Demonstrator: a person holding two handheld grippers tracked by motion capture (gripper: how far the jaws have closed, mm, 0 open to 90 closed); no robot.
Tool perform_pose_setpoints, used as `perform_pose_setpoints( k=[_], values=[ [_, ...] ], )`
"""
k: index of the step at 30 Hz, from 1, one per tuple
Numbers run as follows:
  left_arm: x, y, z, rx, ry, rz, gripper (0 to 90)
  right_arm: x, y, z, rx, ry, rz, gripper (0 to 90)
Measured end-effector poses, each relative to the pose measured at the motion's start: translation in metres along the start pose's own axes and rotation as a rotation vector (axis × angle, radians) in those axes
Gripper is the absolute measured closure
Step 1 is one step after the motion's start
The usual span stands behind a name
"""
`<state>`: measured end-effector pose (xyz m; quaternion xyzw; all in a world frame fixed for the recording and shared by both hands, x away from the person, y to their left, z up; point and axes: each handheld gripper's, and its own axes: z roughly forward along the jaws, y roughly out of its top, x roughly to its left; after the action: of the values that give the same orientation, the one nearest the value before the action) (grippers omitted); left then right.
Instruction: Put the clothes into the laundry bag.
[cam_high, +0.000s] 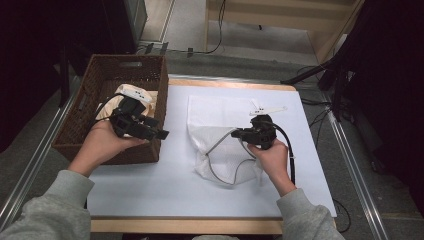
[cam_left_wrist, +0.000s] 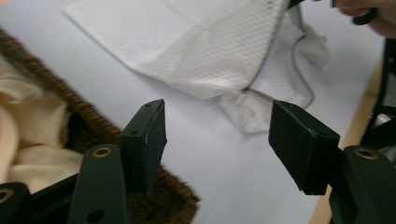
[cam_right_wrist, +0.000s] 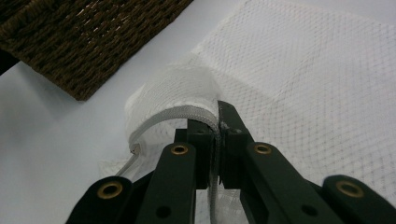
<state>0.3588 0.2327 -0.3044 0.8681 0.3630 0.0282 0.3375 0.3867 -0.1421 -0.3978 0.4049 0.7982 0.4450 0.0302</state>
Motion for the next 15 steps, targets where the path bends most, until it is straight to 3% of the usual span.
perform_pose_setpoints(
  k=[6,7,10,15],
  values=[
    [0.030,-0.002,-0.007,-0.009,0.010,-0.064,36.4,0.000,0.000,0.002,0.002,0.007,0.003,86.3],
    [0.030,-0.002,-0.007,-0.009,0.010,-0.064,35.9,0.000,0.000,0.002,0.002,0.007,0.003,86.3],
    [0.050,-0.005,-0.014,-0.005,0.050,-0.098,36.0,0.001,0.001,0.002,0.003,0.013,0.002,86.3],
    [0.065,-0.008,-0.018,-0.011,0.061,-0.125,35.5,0.002,0.001,0.004,0.002,0.015,-0.004,86.3]
  ],
)
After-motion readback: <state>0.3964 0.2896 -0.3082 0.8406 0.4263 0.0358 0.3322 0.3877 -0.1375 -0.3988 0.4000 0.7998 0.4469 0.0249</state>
